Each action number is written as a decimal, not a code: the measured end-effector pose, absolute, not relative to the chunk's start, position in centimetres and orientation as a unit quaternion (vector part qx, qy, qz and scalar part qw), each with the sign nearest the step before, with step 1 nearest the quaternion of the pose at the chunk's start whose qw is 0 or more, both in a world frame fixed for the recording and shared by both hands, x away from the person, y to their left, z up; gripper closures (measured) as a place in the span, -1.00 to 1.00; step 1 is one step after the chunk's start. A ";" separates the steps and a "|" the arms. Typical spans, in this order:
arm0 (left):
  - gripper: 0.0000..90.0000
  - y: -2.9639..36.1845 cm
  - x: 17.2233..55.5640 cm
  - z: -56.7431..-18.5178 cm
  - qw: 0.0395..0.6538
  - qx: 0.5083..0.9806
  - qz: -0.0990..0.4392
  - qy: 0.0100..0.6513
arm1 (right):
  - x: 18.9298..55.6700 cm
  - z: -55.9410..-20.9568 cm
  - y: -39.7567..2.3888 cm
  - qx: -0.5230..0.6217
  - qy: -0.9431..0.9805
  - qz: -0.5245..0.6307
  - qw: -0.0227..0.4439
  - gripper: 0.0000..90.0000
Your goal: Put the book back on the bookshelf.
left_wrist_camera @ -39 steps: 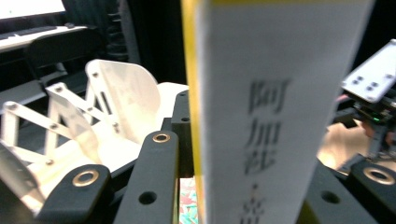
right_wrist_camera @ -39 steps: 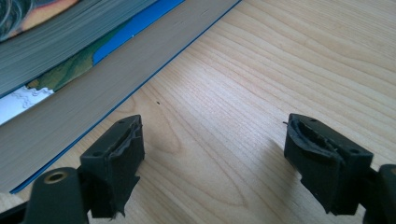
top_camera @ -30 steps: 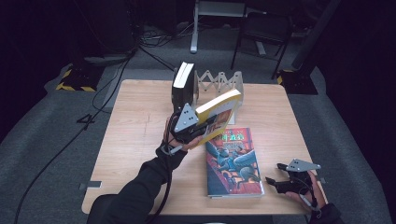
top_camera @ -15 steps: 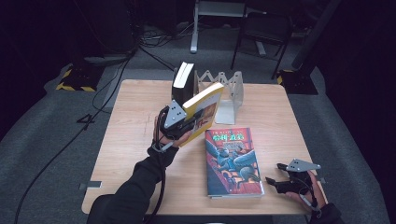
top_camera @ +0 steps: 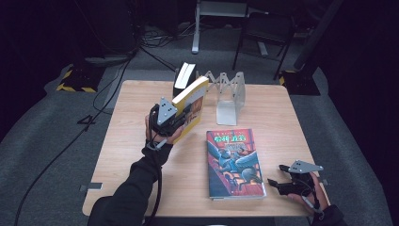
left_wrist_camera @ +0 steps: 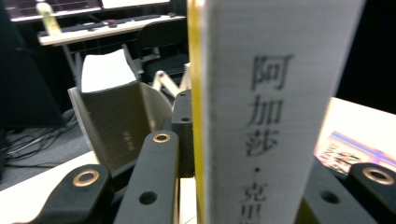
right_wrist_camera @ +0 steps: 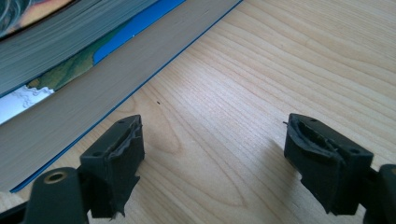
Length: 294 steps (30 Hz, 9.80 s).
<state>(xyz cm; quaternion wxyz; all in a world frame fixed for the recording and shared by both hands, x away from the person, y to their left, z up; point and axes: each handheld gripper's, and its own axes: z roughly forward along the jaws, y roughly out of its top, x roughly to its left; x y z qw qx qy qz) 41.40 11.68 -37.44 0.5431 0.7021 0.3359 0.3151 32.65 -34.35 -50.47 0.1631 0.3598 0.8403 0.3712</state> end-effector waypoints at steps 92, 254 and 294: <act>0.11 7.4 44.8 -47.4 0.485 0.647 0.298 0.507 | 32.7 -50.5 -34.3 0.357 0.841 0.371 0.163 -0.56; -0.66 7.7 40.3 -50.4 0.364 0.910 0.067 0.185 | 35.3 -44.4 -27.0 0.253 0.904 0.345 0.025 -0.30; -0.66 7.4 40.5 -50.4 0.364 0.911 0.068 0.183 | 36.1 -44.4 -26.4 0.305 0.902 0.306 0.031 -0.39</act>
